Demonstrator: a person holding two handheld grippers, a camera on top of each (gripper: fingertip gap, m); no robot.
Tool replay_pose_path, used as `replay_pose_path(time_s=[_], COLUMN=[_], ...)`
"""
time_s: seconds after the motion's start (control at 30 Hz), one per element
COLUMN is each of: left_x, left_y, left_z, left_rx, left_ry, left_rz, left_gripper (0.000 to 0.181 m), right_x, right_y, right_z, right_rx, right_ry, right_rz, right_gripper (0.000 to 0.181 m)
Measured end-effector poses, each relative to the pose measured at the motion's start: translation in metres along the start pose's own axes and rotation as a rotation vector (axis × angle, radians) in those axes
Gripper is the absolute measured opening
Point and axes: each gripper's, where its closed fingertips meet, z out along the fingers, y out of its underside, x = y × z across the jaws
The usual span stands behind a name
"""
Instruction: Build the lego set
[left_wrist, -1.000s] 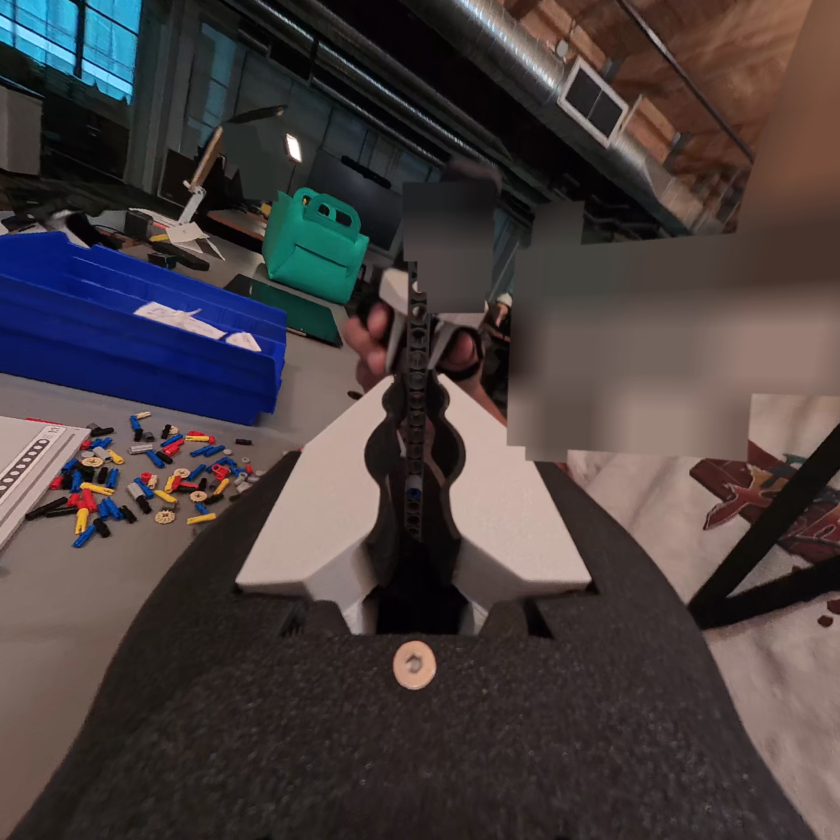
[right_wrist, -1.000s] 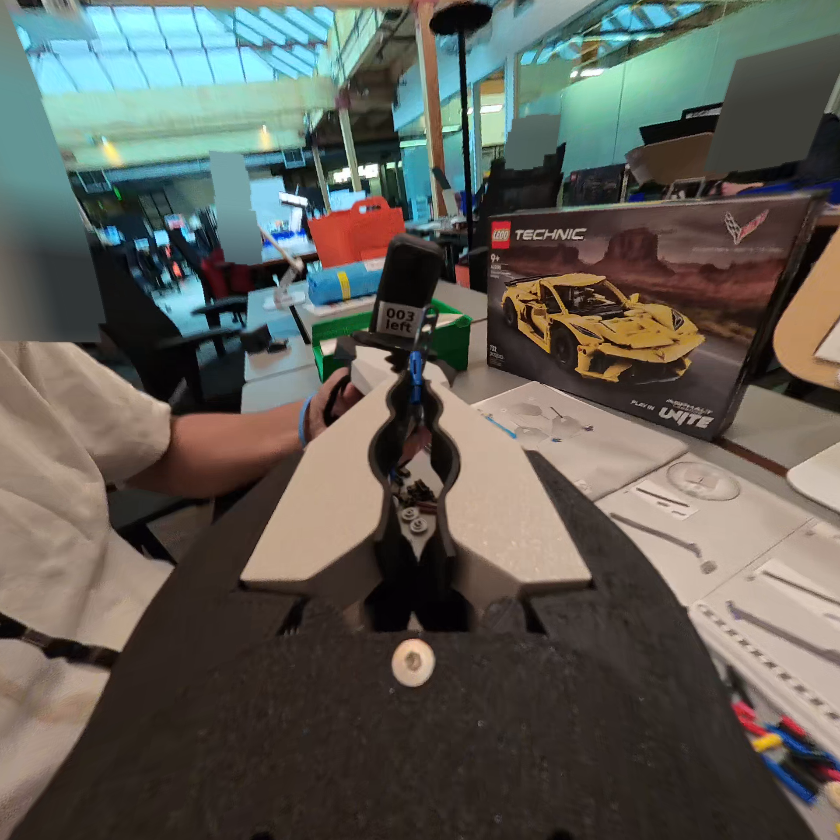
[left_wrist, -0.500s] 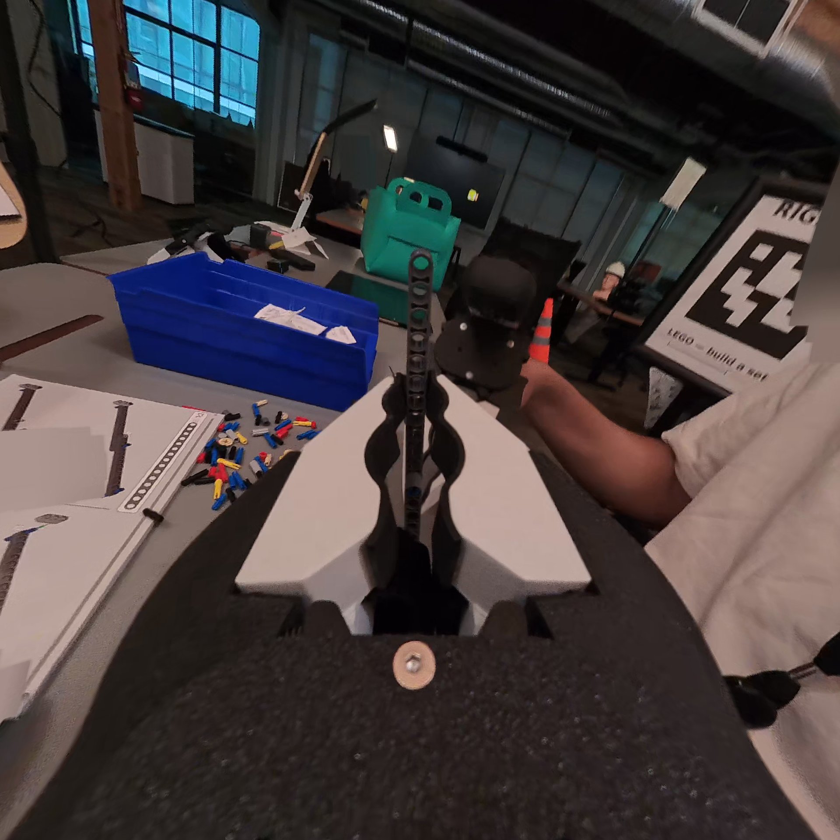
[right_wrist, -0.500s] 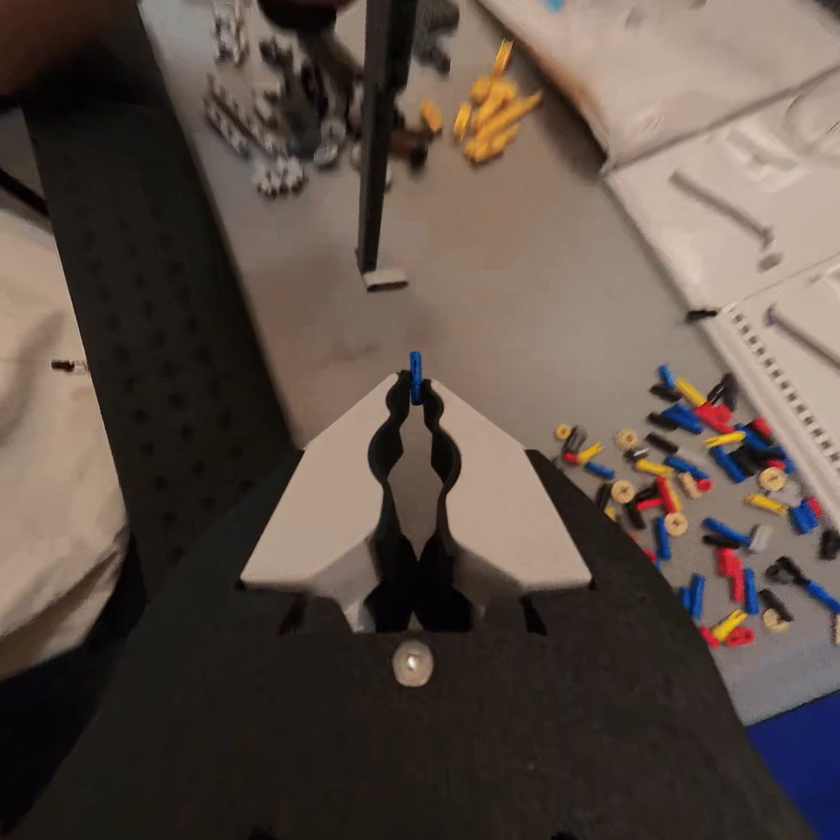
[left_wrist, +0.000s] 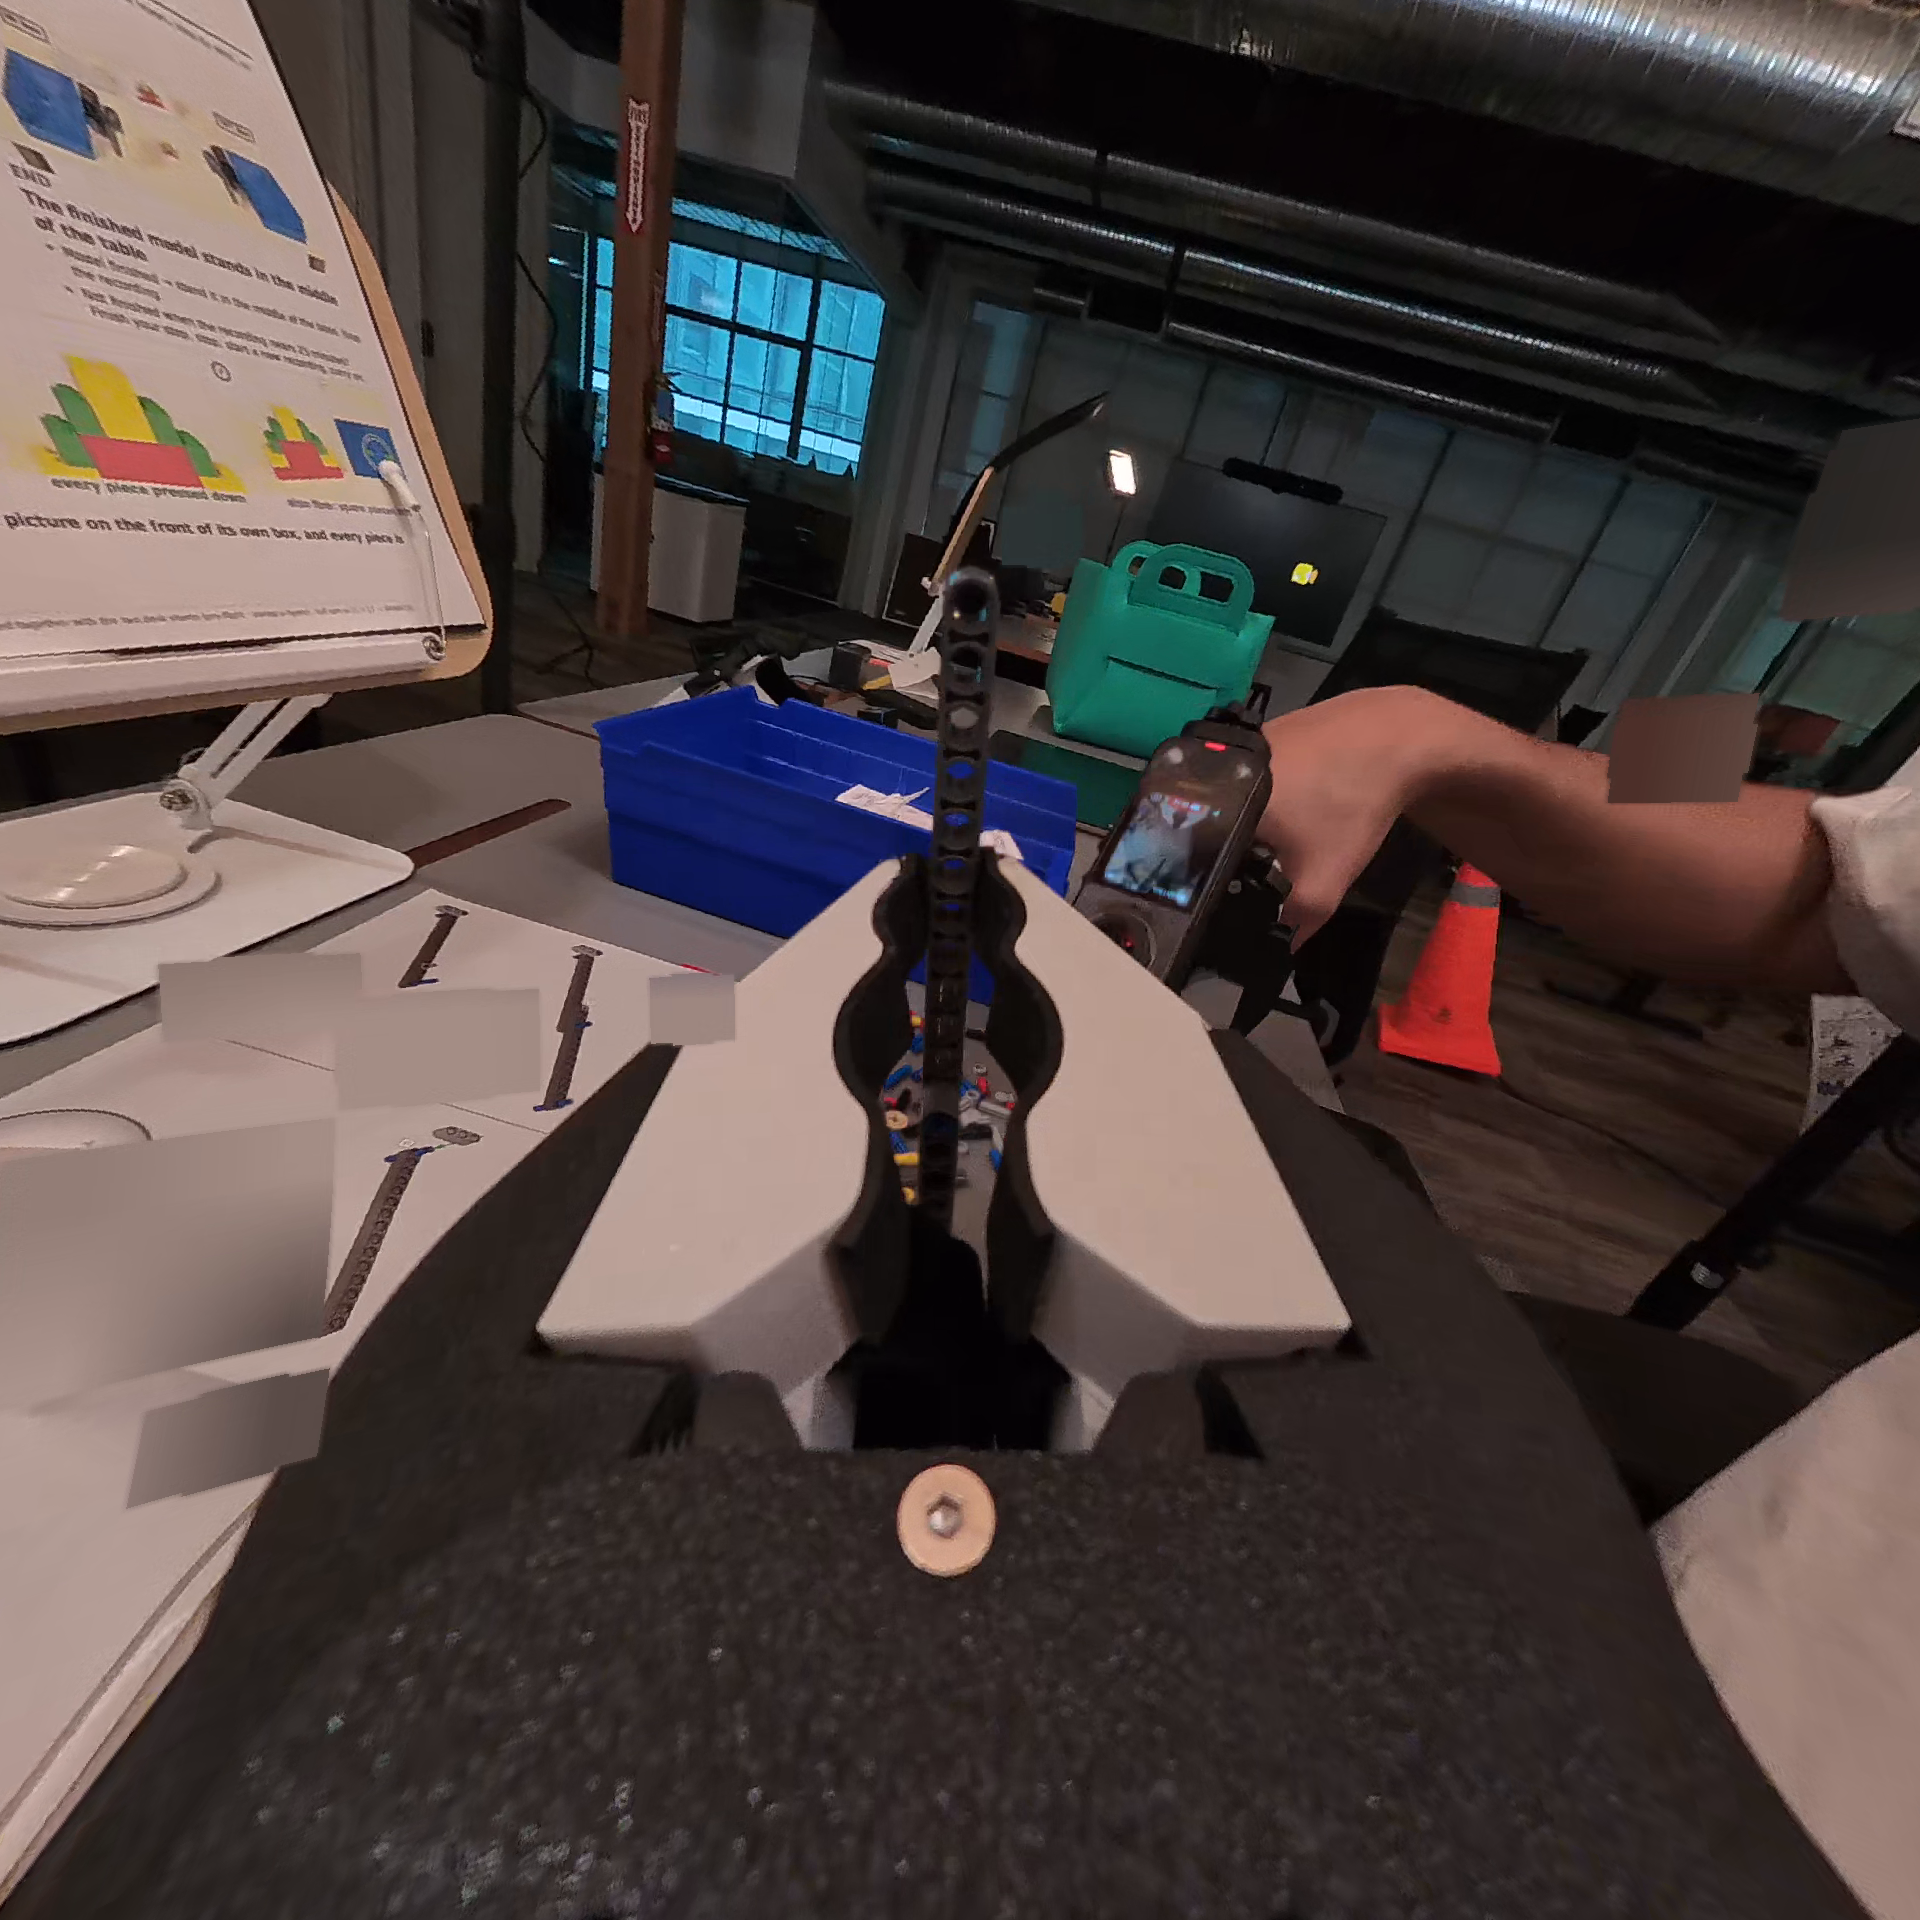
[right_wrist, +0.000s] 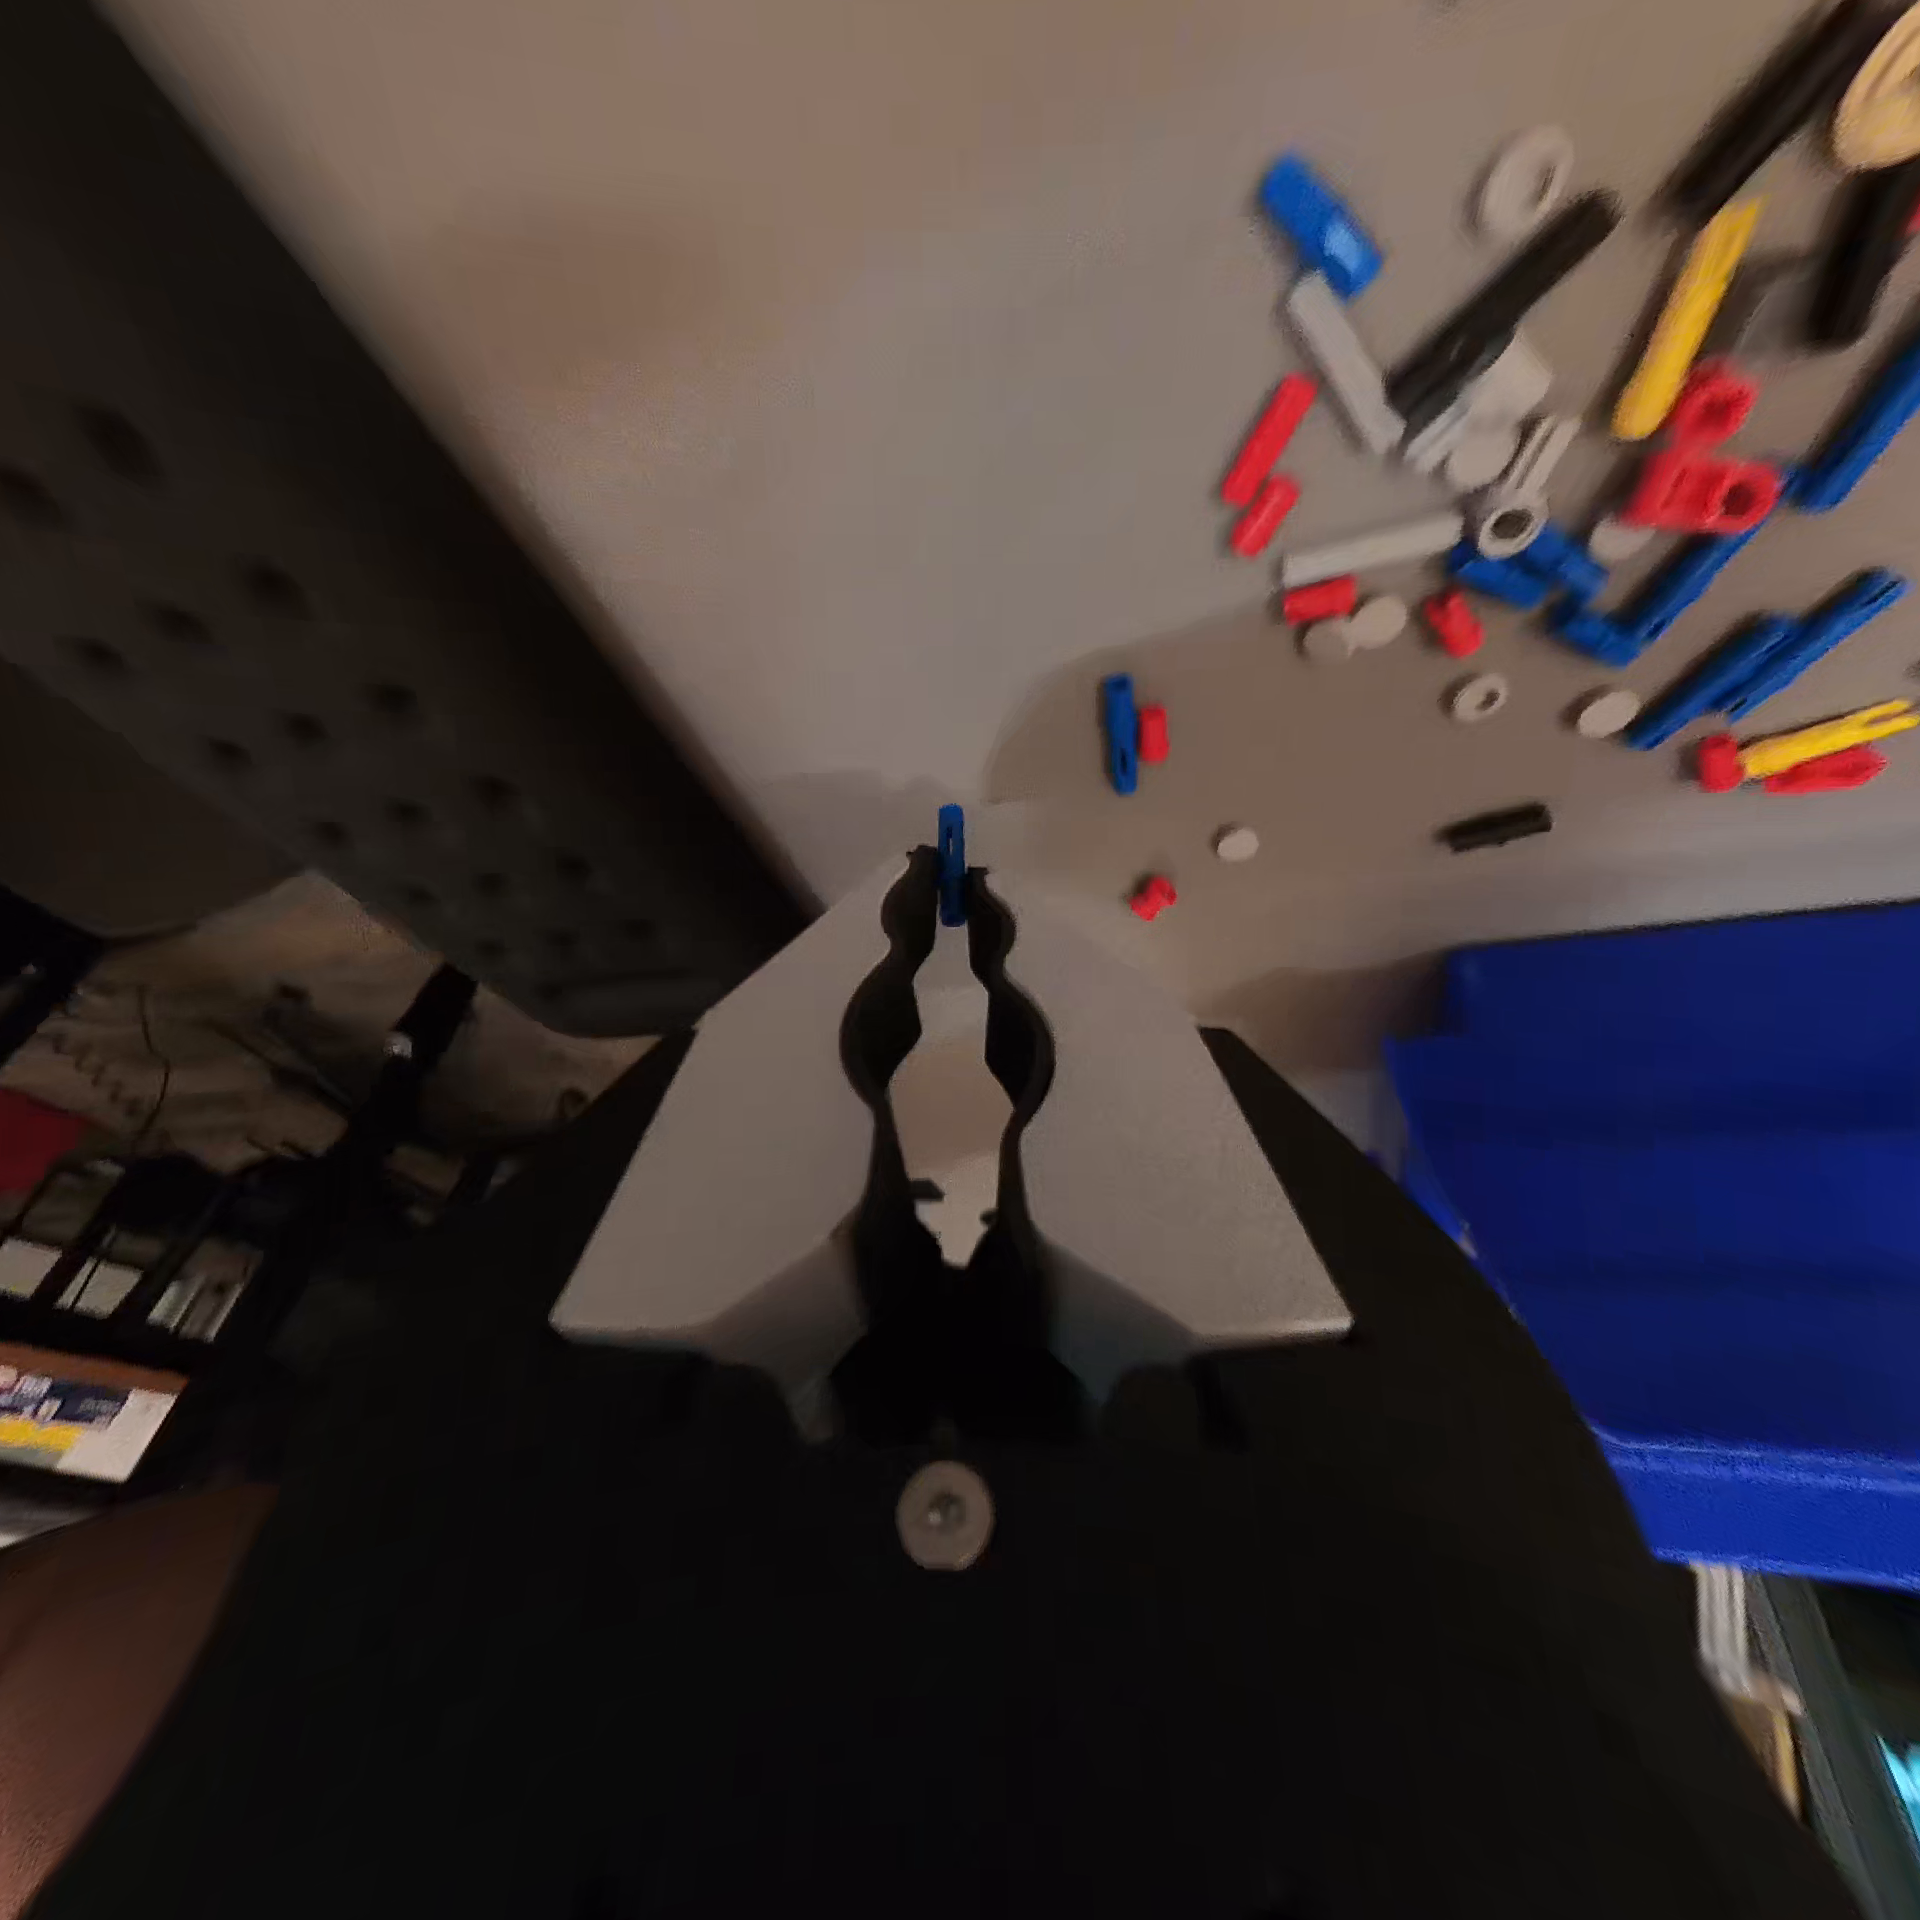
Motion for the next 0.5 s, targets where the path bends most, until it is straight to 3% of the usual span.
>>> replay_pose_path(time_s=[0.17,0.5], left_x=[-0.003,-0.004], left_y=[-0.002,-0.003], left_z=[-0.003,-0.005], left_rx=[0.005,0.016], left_ry=[-0.004,0.014], left_rz=[-0.003,-0.049], left_gripper=[0.006,0.006], right_x=[0.008,0.010], right_y=[0.015,0.015], right_z=[0.005,0.015], right_rx=[-0.133,-0.179], right_ry=[0.077,0.095], right_rz=[0.018,0.010], right_gripper=[0.005,0.005])
